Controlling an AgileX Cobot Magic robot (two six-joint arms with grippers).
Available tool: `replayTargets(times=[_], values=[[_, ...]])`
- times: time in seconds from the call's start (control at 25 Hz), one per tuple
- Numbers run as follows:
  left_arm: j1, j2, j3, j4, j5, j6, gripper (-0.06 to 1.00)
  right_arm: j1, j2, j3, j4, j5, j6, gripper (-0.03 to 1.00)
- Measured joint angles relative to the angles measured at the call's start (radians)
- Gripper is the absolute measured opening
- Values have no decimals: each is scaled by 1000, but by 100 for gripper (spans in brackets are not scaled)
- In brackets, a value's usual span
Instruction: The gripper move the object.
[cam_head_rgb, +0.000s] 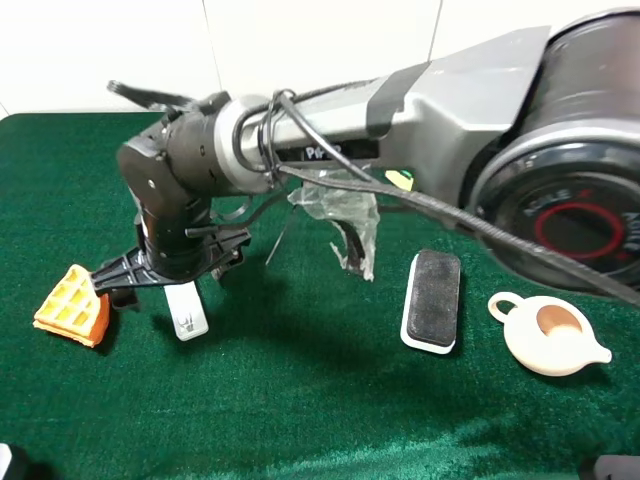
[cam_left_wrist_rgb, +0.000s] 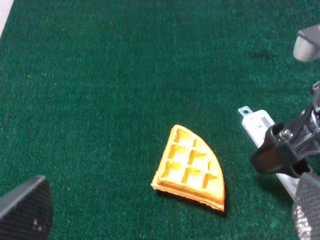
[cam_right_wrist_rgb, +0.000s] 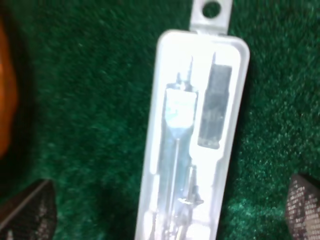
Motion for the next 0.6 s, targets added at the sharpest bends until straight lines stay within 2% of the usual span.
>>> replayTargets(times=[0.28, 0.6], values=[[0, 0, 0, 0, 0, 0, 98, 0, -53, -1, 3, 59, -2, 70], [0, 0, 0, 0, 0, 0, 98, -32, -172, -2, 3, 205, -66, 70]])
